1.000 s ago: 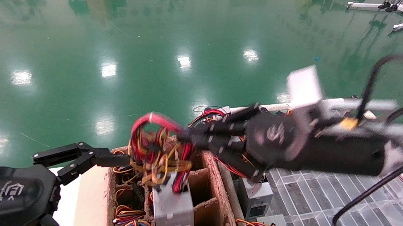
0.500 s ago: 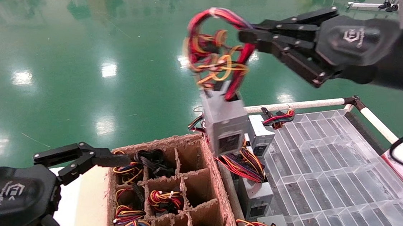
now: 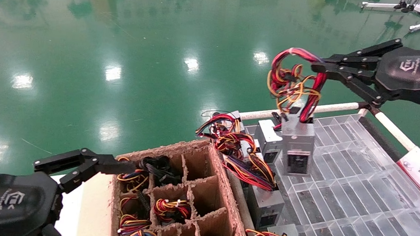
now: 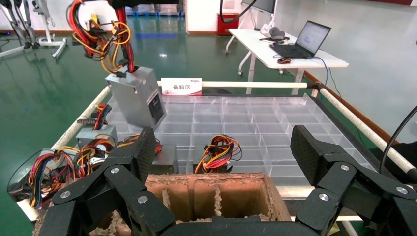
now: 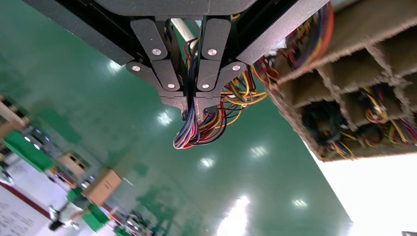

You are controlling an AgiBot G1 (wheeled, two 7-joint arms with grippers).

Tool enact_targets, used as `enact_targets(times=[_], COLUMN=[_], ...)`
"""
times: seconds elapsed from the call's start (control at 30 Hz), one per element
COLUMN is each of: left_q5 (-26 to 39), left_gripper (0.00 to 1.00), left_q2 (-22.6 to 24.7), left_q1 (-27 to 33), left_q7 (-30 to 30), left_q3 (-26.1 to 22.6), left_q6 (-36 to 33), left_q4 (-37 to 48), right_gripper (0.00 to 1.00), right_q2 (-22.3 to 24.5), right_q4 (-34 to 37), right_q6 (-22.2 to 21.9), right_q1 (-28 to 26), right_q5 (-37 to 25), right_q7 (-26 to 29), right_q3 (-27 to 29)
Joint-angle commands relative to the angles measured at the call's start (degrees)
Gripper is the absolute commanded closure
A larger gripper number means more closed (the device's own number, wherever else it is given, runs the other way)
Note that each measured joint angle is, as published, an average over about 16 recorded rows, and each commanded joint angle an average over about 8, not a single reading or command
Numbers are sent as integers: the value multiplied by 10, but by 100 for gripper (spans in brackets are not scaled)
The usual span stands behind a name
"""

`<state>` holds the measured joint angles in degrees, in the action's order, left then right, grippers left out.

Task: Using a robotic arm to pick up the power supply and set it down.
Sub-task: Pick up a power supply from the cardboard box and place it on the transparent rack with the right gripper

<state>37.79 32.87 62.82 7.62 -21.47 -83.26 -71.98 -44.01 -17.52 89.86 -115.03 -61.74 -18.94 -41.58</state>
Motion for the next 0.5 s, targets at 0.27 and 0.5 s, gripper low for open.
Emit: enact_targets(times=[0.27,0.5], left_q5=[0,0], left_gripper=[0,0], left_q2=[0,0], left_q1=[0,0], left_q7=[0,0], left_q3=[0,0], left_q6=[0,0], left_q4=[0,0], right_gripper=[100,100], right_q2=[5,-14], right_q4=[67,106], right_q6=[-12,-42], right_q1=[-6,3], right_q5=[-28,-43], right_q7=[-52,-81], right_q3=[-20,-30])
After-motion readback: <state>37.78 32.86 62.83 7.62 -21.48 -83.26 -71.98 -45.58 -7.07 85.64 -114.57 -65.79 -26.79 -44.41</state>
